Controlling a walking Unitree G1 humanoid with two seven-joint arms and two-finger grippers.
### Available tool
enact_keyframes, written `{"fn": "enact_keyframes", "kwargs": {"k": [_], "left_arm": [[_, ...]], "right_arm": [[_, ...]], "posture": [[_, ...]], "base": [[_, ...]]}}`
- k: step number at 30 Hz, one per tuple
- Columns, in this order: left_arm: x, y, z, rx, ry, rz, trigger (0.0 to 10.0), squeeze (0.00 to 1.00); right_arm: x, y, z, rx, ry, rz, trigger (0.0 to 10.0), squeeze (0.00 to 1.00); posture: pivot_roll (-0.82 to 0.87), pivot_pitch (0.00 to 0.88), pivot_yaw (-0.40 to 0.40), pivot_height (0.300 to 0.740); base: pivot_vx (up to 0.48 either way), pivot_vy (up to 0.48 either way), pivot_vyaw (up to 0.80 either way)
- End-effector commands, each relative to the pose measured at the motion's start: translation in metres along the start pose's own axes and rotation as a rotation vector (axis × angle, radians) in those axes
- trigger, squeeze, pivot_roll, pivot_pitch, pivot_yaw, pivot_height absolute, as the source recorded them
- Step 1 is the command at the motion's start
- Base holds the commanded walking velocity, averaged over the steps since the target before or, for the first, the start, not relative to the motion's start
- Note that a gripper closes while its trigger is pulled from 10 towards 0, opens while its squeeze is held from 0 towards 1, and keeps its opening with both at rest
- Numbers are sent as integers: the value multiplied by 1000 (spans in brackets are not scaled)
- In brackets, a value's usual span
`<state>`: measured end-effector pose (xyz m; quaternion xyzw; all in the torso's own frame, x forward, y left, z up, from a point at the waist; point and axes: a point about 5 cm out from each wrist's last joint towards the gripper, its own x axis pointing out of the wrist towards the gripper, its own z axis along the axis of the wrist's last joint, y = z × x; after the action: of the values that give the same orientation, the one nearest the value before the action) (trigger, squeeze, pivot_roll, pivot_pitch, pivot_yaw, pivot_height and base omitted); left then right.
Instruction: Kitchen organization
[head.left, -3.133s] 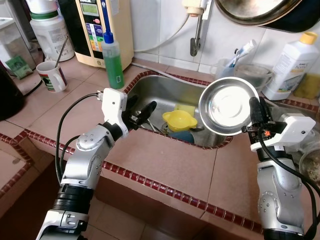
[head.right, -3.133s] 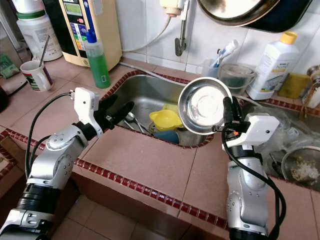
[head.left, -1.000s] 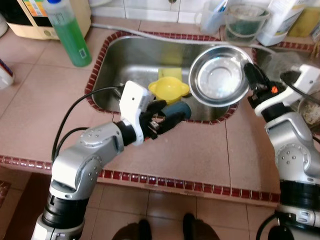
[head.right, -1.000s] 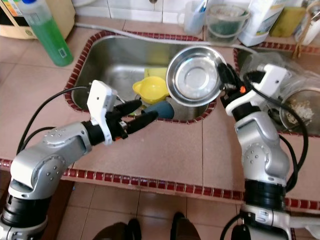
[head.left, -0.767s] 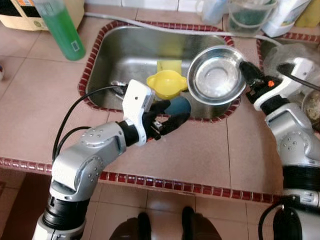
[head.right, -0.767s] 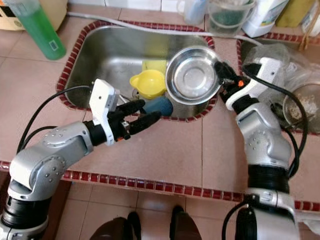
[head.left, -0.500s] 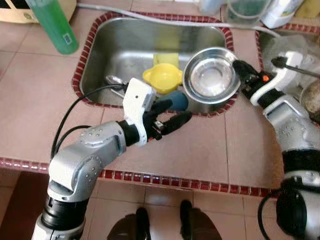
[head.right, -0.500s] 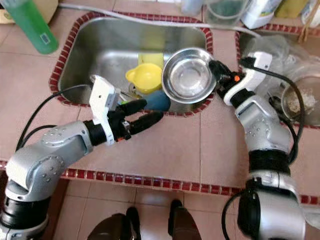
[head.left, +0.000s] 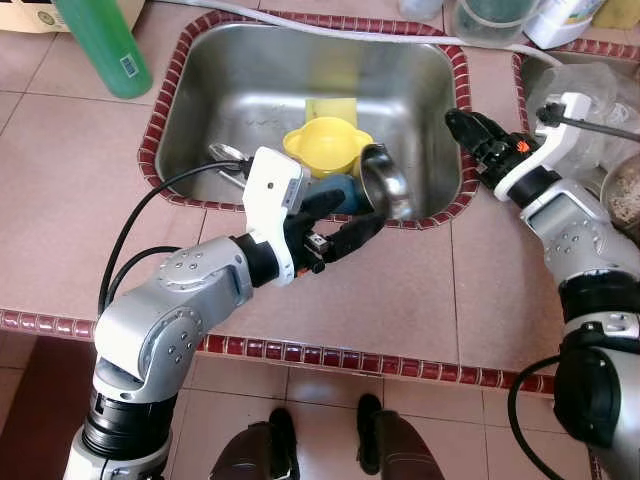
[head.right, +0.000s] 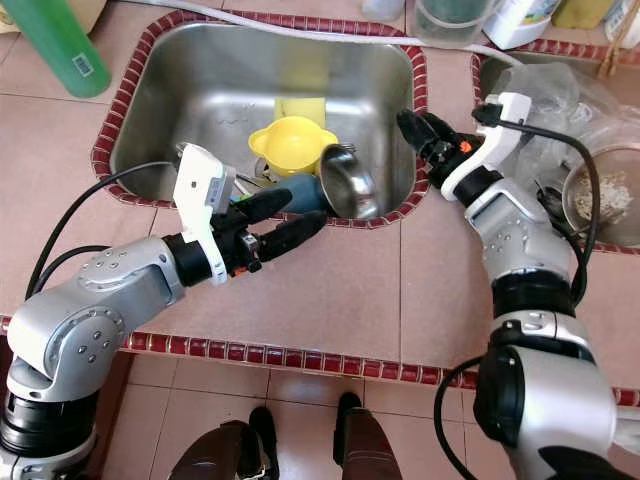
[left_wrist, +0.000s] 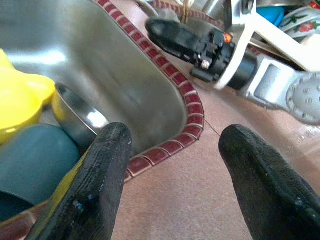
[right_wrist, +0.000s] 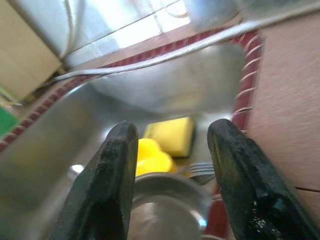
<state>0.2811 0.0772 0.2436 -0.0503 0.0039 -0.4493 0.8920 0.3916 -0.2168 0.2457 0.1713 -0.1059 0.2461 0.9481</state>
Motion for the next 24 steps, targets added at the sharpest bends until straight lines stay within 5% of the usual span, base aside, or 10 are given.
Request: {"fn": "enact_keyframes", "kwargs": {"k": [1,6,11,13,17,24], "left_arm": [[1,-2,-2,12,6,-12,10000,0],[-3,19,-1,119,-79,109,10000,0],[2,42,-23,115,-88,285,10000,0],[2,49,-47,30,-93,376,10000,0],[-4,59,-58,18,-95,482,10000,0],[-17,65,-68,36,-166,551,10000,0]], "right_arm": [[-9,-7,-11,-5,28,-46,10000,1000],[-24,2,-13,-100,-111,-73,10000,1000],[-31,24,-15,-200,-166,-62,10000,1000],[-42,40,-27,-234,-180,-91,10000,1000],[-56,57,-50,-238,-152,-110,10000,1000],[-71,66,-64,-312,-175,-271,10000,1000]], "posture": [[-93,373,16,740],[-82,285,14,740],[-94,193,10,740],[-105,148,9,740],[-96,125,8,740],[-85,74,12,740]], "base": [[0,0,0],[0,0,0],[0,0,0],[0,0,0],[0,0,0],[0,0,0]]}}
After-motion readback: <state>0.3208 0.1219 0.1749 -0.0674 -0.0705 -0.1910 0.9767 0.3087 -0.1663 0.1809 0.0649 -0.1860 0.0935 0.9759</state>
